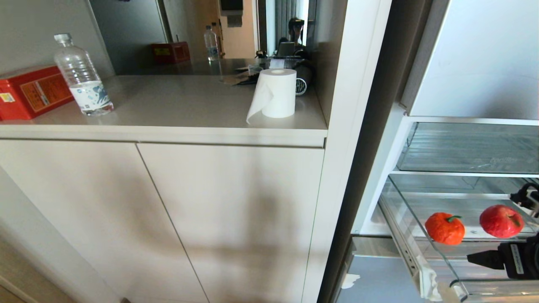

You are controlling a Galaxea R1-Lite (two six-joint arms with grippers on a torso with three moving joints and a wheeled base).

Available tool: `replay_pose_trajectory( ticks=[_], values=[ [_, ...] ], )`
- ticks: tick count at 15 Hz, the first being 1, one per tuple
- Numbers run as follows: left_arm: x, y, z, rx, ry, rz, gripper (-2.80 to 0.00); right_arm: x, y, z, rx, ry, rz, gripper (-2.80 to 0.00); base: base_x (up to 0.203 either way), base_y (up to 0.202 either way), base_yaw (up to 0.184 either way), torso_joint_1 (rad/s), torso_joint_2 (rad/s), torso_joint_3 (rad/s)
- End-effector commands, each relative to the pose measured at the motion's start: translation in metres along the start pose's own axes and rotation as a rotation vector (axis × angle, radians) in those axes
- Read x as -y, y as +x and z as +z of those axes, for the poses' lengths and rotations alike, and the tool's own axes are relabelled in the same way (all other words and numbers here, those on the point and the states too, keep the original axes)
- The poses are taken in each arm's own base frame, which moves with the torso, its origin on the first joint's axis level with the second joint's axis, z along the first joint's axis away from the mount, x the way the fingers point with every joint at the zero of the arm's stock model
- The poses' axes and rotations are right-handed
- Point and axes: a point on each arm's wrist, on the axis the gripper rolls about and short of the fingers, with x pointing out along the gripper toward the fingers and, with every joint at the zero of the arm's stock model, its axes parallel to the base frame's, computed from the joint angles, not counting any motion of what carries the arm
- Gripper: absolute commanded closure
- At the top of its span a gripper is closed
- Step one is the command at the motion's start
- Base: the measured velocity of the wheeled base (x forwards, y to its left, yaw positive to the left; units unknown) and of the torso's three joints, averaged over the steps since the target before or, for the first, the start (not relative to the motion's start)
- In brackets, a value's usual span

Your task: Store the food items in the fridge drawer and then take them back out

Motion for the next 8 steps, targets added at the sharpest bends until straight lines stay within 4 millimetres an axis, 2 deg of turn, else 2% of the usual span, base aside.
replay_pose_trajectory(
  ticks=[1,3,8],
  values=[
    [0.000,0.000,0.000,0.000,-0.001,0.002,0.00,0.000,0.007,0.002,-0.024,0.001,0.000,-2.80,0.000,0.000,0.000,0.000,0.00,0.000],
    [0.000,0.000,0.000,0.000,-0.001,0.000,0.00,0.000,0.019,0.005,-0.059,0.006,0.003,-2.80,0.000,0.000,0.000,0.000,0.00,0.000],
    [0.000,0.000,0.000,0.000,0.000,0.000,0.00,0.000,0.070,0.030,0.050,0.003,0.010,-2.80,0.000,0.000,0.000,0.000,0.00,0.000]
  ],
)
